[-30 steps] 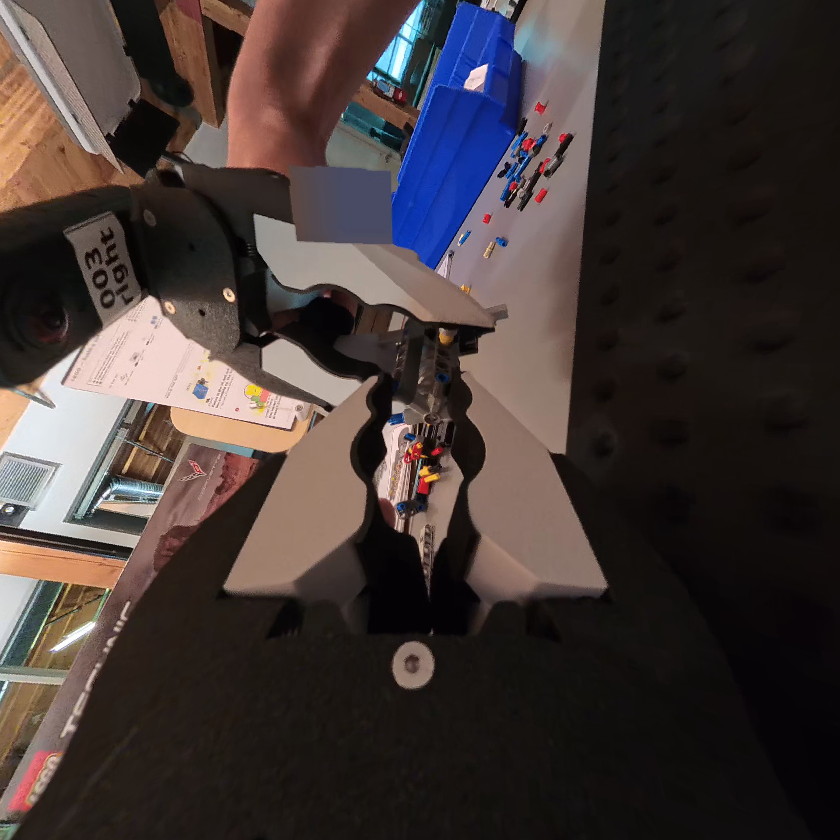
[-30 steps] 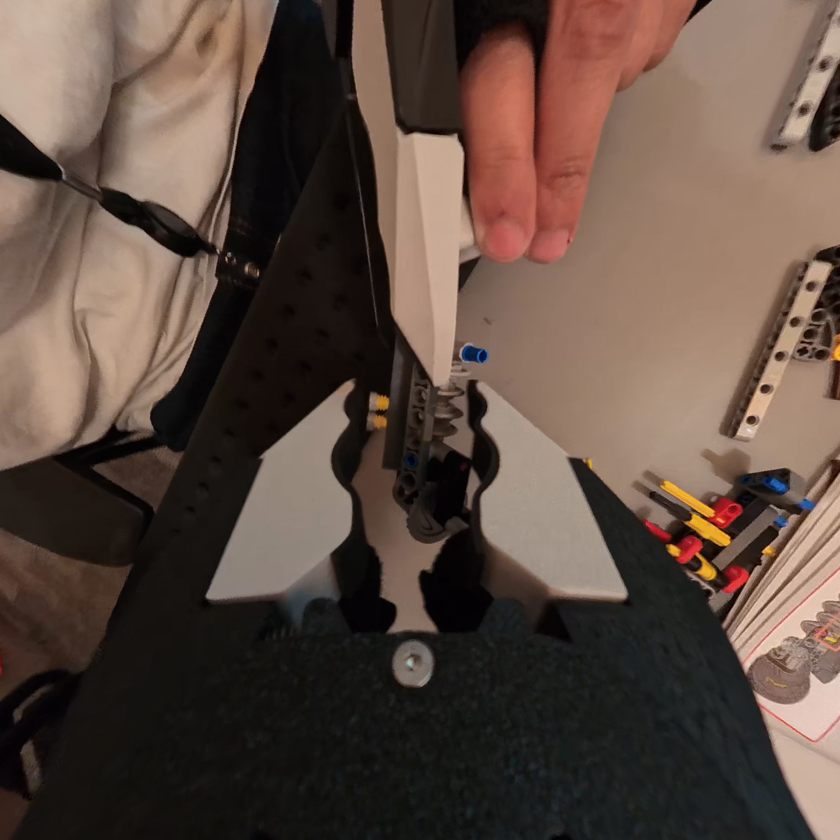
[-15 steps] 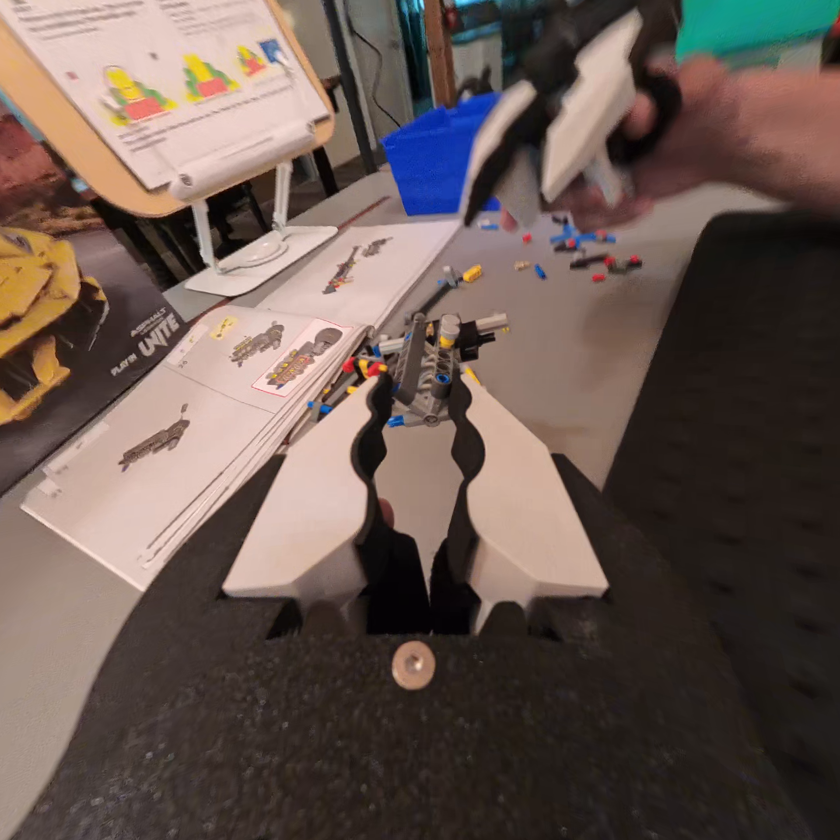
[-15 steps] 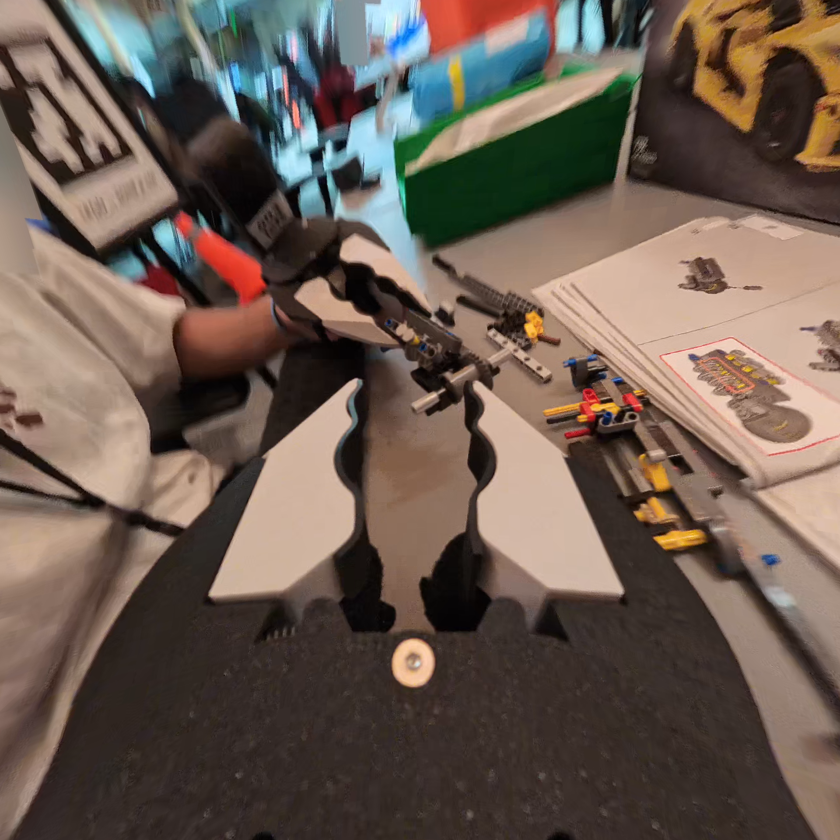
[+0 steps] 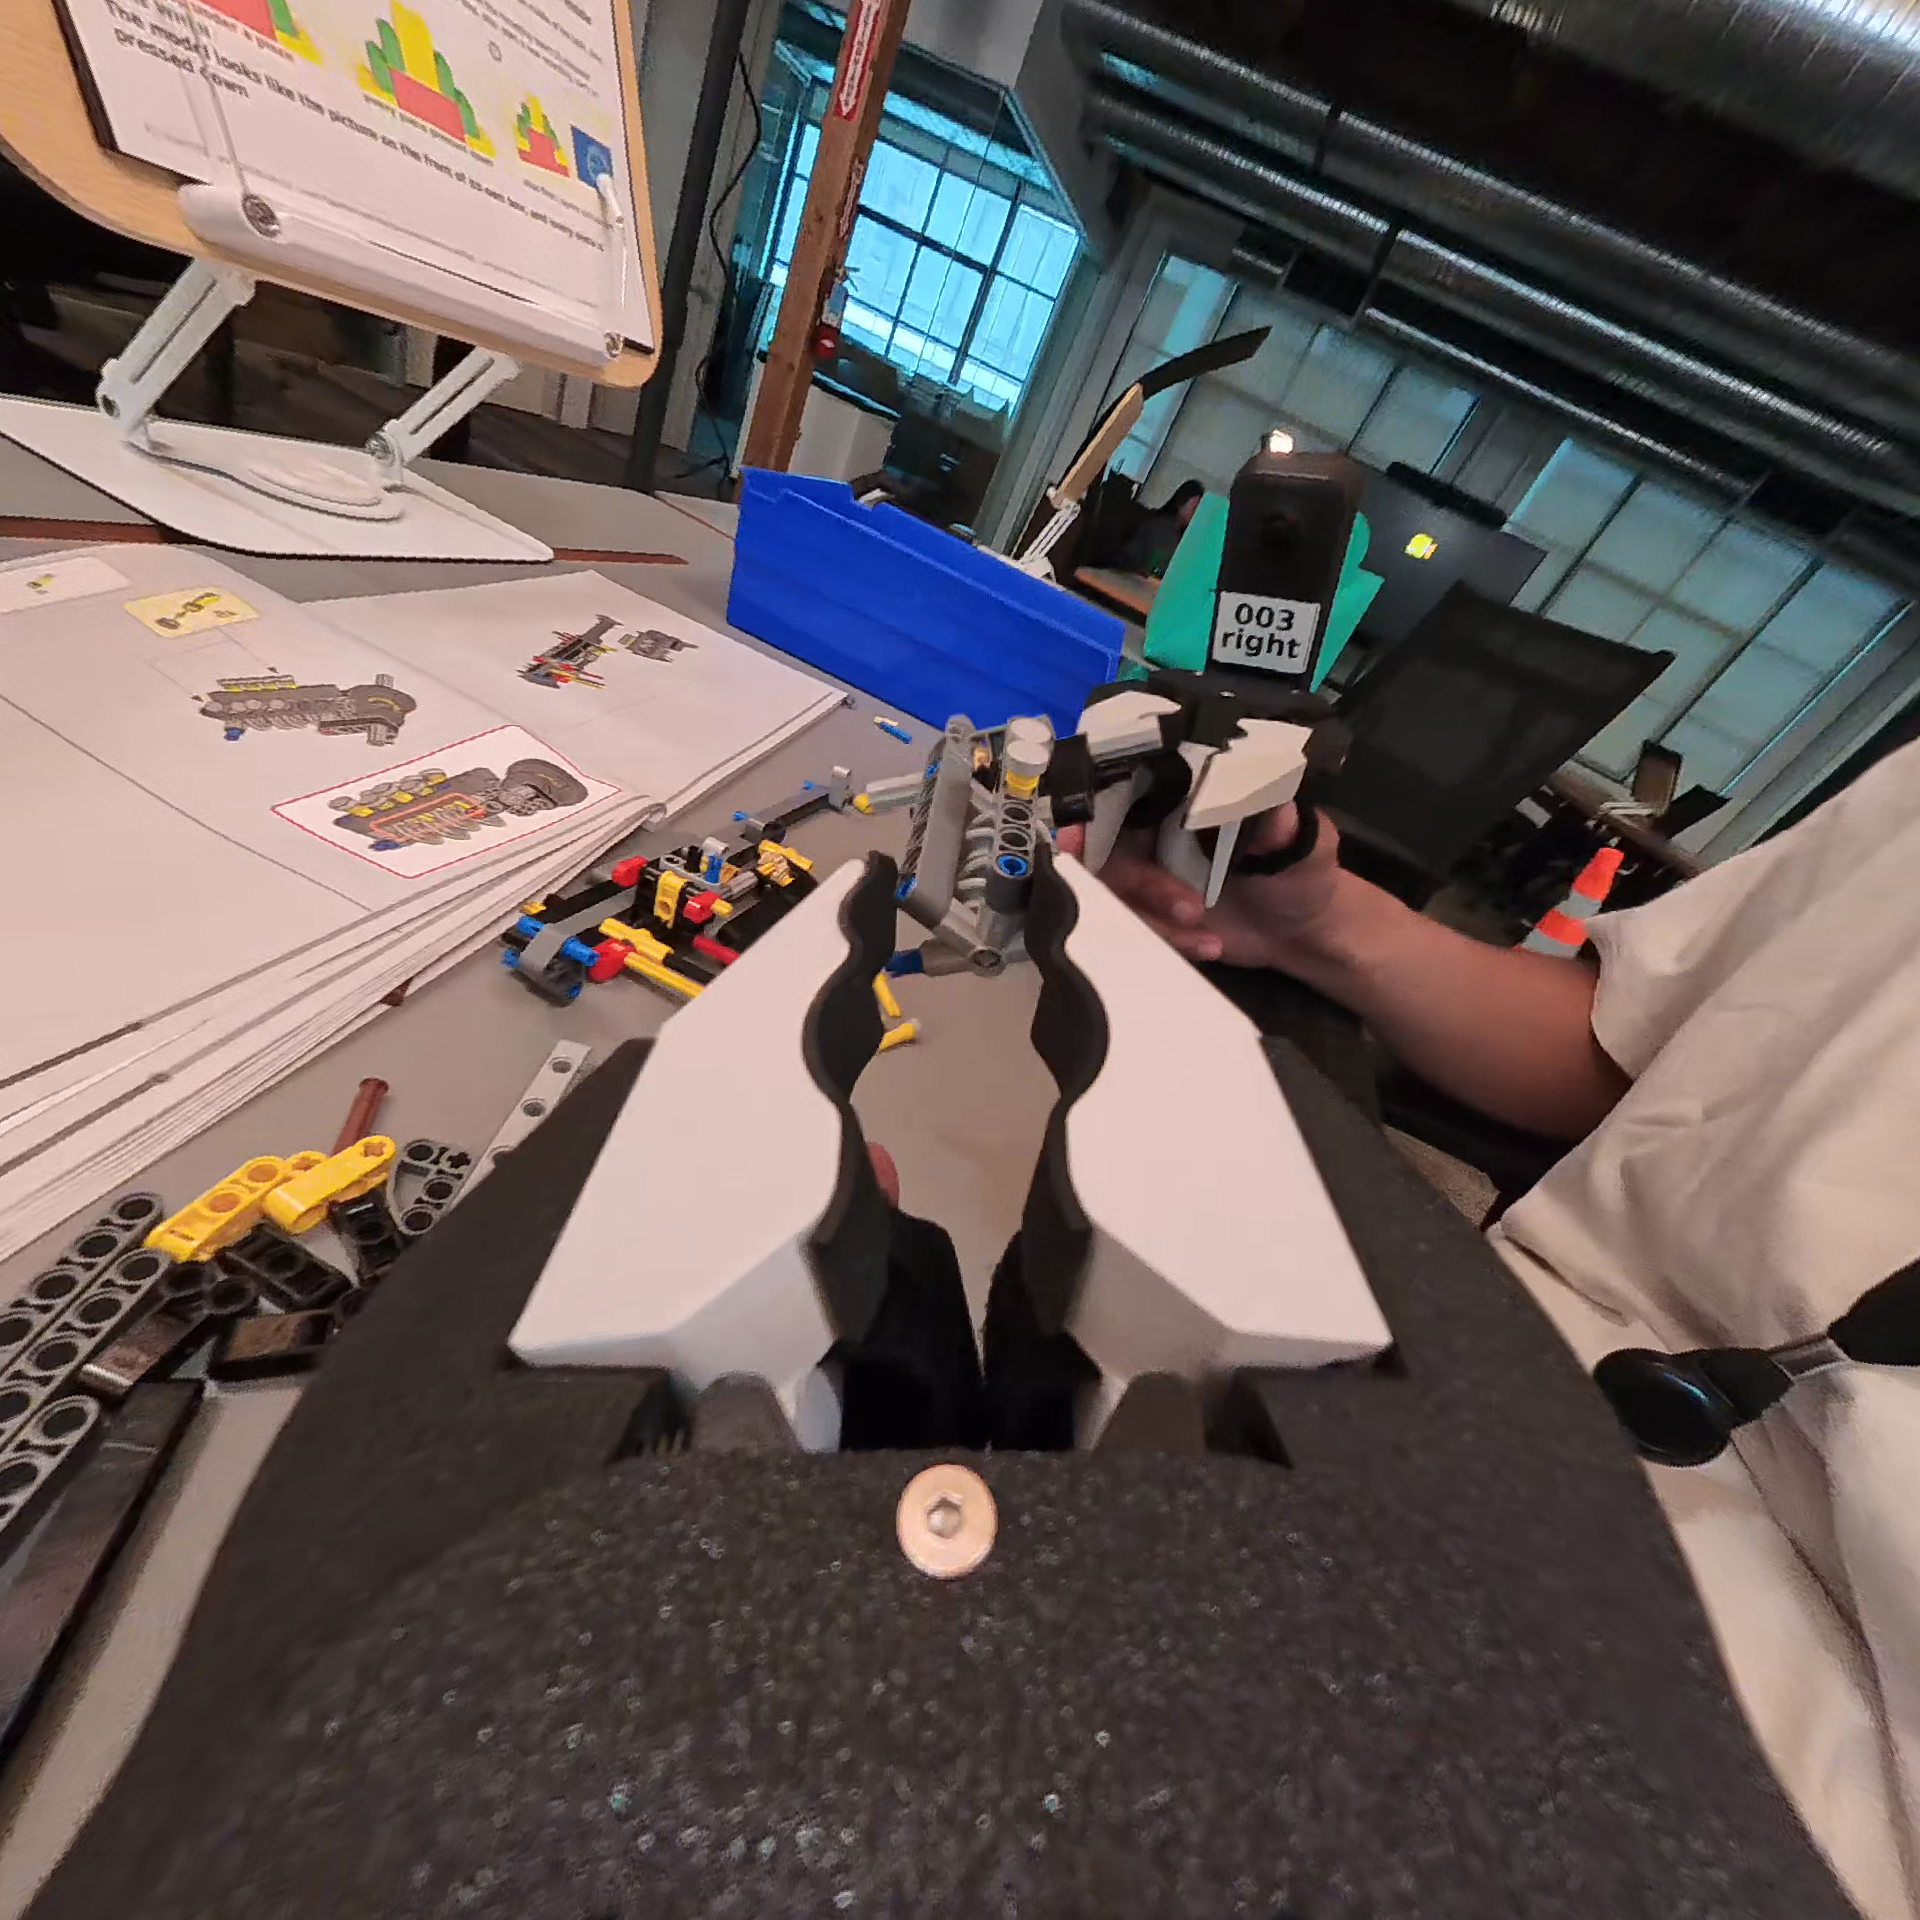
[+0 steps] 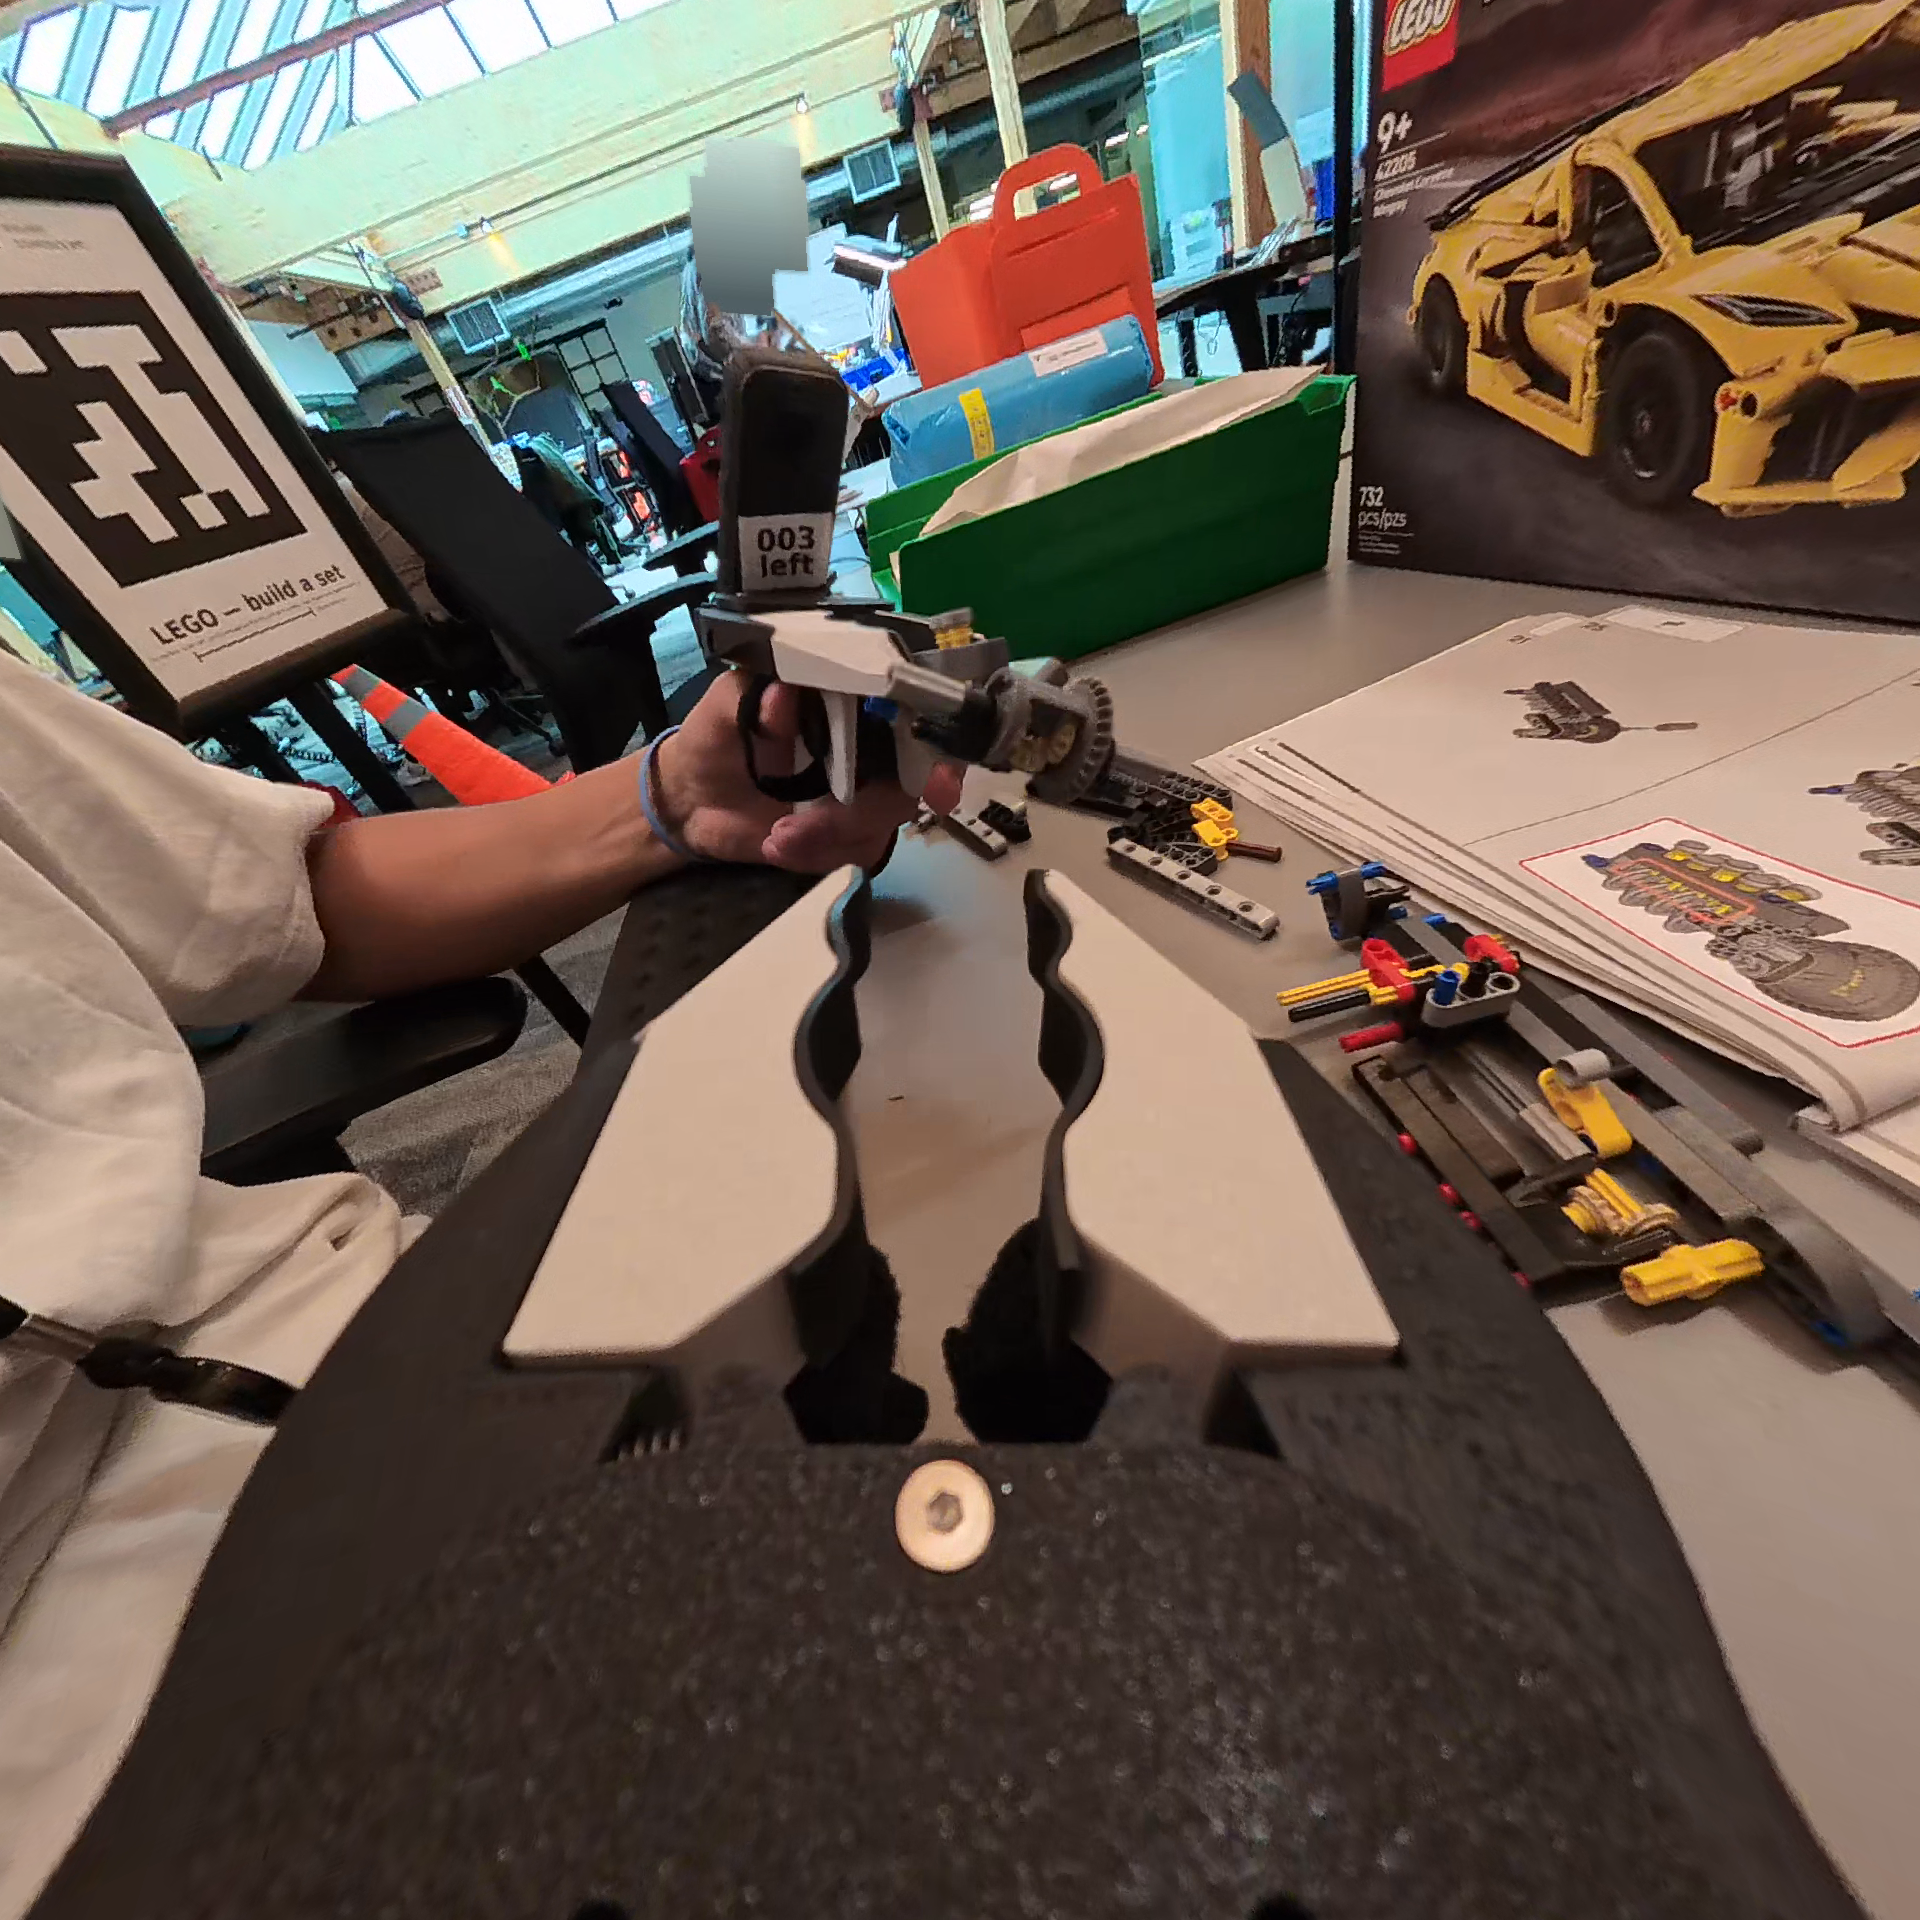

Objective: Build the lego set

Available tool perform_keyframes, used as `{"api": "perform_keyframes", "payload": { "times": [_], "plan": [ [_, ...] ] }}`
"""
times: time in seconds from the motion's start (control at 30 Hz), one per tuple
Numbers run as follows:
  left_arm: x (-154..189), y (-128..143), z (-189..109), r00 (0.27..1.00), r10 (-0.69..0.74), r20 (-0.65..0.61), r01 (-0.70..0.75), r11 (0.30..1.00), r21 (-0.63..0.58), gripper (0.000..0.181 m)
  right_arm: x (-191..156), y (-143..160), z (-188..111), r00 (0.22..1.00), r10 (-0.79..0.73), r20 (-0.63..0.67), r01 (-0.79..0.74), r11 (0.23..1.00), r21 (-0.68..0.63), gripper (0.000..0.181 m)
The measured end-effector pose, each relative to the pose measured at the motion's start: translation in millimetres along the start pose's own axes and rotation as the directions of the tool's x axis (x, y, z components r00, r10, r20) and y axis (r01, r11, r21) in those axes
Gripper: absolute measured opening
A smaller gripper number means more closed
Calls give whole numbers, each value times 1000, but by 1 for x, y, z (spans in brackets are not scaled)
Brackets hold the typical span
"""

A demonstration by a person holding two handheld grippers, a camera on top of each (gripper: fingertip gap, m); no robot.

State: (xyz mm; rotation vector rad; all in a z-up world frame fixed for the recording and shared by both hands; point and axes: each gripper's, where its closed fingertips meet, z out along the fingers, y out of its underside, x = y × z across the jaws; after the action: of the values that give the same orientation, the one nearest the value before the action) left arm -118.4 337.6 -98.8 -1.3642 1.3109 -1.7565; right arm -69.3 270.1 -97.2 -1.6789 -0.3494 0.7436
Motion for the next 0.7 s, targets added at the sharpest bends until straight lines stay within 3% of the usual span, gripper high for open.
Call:
{"api": "perform_keyframes", "payload": {
  "times": [0.23, 0.47, 0.57, 0.7],
  "plan": [
    [0, 1, 4, 999, 39, 23, -39, 999, -19, 24, 15, -10, -14, 998, 21, -60, -18, 998, 61, 23],
    [-31, -6, 20, 982, 85, 166, -63, 989, -134, 23, 34, -16, -29, 986, 30, -163, -13, 995, 103, 20],
    [-27, -3, 30, 988, 103, 116, -89, 988, -126, 24, 37, -17, -32, 985, 52, -162, -34, 993, 114, 20],
    [-18, 3, 29, 999, 14, 44, -10, 995, -100, 24, 41, -17, -35, 985, 86, -147, -68, 990, 122, 19]
  ]
}}
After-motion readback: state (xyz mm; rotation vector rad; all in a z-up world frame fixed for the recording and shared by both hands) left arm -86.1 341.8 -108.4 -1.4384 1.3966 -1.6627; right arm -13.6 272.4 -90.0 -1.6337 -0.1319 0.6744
